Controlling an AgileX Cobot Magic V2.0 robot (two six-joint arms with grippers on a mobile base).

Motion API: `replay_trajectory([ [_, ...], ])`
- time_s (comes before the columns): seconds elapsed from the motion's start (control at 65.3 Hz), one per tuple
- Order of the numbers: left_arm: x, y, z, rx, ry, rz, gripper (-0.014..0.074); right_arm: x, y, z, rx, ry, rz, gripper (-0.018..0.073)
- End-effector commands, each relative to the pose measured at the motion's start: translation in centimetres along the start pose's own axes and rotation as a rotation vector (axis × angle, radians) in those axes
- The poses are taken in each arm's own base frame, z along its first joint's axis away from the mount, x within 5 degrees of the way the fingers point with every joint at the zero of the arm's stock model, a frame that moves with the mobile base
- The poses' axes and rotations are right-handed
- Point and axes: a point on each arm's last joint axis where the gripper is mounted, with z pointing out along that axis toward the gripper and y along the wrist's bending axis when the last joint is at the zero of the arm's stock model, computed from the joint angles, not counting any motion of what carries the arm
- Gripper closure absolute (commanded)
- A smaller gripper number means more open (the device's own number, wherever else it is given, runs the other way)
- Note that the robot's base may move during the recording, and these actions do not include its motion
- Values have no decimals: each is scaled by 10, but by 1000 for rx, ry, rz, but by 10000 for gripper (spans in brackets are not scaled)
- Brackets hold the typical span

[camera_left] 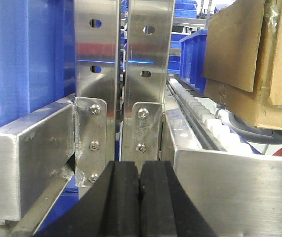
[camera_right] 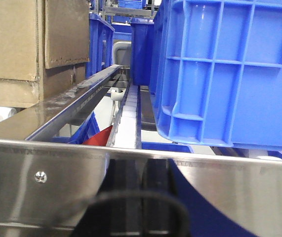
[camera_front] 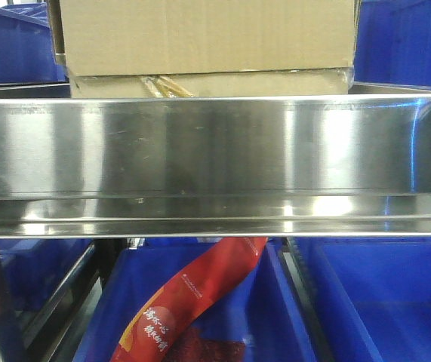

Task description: Stack two boxes on right shelf middle

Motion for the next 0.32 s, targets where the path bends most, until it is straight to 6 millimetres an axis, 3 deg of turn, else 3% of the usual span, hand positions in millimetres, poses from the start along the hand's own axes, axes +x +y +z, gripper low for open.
replay_trajectory([
  [0.0, -2, 0, 0, -1, -23, 1, 707, -2, -1, 0, 11, -28, -8, 722],
  [0.306, -2, 0, 0, -1, -23, 1, 707, -2, -1, 0, 11, -28, -8, 722],
])
